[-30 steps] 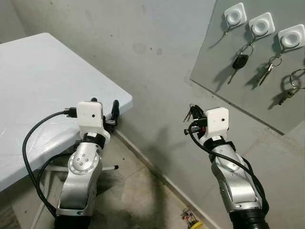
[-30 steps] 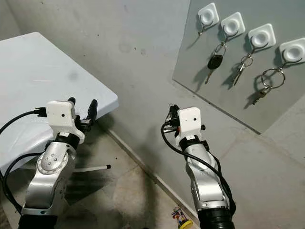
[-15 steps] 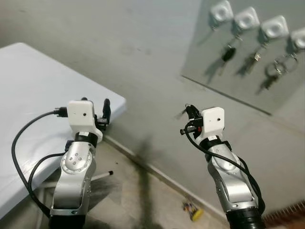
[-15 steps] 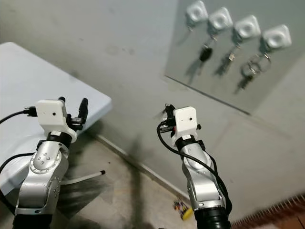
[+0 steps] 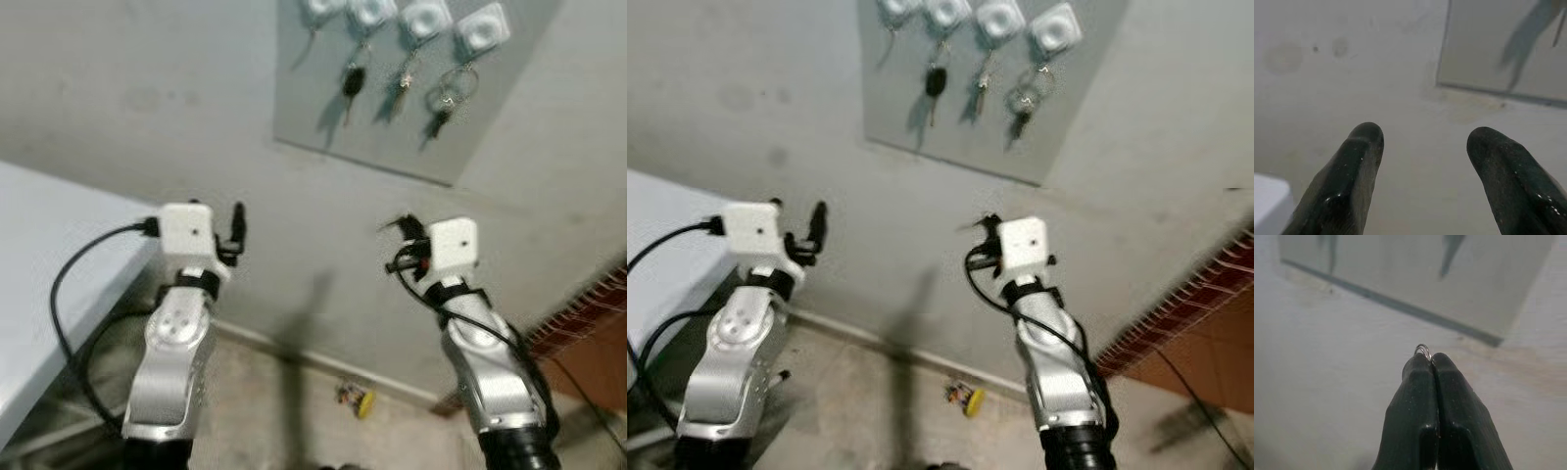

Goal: Hang keys on a hook

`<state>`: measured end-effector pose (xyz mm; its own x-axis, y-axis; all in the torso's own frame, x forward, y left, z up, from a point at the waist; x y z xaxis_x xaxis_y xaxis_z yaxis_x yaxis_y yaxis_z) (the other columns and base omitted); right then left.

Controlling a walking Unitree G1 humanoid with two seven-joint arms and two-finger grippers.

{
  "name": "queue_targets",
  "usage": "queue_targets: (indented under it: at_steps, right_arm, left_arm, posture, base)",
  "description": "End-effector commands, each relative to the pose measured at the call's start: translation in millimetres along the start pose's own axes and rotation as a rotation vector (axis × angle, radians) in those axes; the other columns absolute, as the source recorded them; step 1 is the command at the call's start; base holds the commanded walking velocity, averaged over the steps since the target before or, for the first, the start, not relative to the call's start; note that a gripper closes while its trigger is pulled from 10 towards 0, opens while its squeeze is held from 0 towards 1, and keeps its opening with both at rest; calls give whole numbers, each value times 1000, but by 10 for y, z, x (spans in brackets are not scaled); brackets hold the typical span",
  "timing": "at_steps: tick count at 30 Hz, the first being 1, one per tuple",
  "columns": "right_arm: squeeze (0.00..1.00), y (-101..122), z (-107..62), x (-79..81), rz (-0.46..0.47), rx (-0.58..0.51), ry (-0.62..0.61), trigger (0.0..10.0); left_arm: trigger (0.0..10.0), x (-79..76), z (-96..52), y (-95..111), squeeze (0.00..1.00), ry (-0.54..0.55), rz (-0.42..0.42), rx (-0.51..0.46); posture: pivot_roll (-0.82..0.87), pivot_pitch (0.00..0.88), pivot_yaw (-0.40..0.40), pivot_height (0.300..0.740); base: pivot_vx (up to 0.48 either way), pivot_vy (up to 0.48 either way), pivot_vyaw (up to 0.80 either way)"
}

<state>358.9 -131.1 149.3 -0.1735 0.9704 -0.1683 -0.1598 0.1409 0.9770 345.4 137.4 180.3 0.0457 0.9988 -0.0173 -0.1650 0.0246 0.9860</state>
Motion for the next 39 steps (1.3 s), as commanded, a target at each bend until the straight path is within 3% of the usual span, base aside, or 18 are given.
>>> queue_targets:
  at_steps: [1,22,29,34,39]
  right_arm:
    - [0,69,30,80,6,-25,25,10000]
    - [0,86,18,107,22,-37,59,10000]
    - [0,118,13,134,28,-53,93,10000]
    - [0,126,22,108,24,-56,95,10000]
    - [0,129,17,108,29,-57,94,10000]
  left_arm:
    - [10000,57,-6,3,0,19,16,1]
    - [10000,97,-3,-61,0,44,-18,45]
    - [10000,68,-36,-14,0,34,32,5]
    - [10000,152,-45,-44,0,37,-33,32]
    - [10000,172,-45,-47,0,48,-41,37]
  posture:
    - [-50,87,-40,740]
    - [-51,72,-43,740]
    - [-48,70,-47,740]
    - [-43,75,-52,740]
    - [-43,77,-52,740]
  base:
    - [0,0,0]
    - [0,0,0]
    - [0,0,0]
    - [0,0,0]
    - [0,0,0]
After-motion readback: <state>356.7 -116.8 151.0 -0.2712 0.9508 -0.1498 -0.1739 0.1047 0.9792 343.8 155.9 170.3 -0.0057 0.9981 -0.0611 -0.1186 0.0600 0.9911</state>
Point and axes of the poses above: a point about 5 cm out from each wrist's last joint towards the gripper, its own z axis pointing out of the wrist towards the gripper, its own y axis along the axis of the wrist's last joint, x = y × z, the point moved 5 cm from there along z, pointing out of the wrist towards the gripper, and after that the axes turned 3 degrees about -z, right-handed, at the moved point
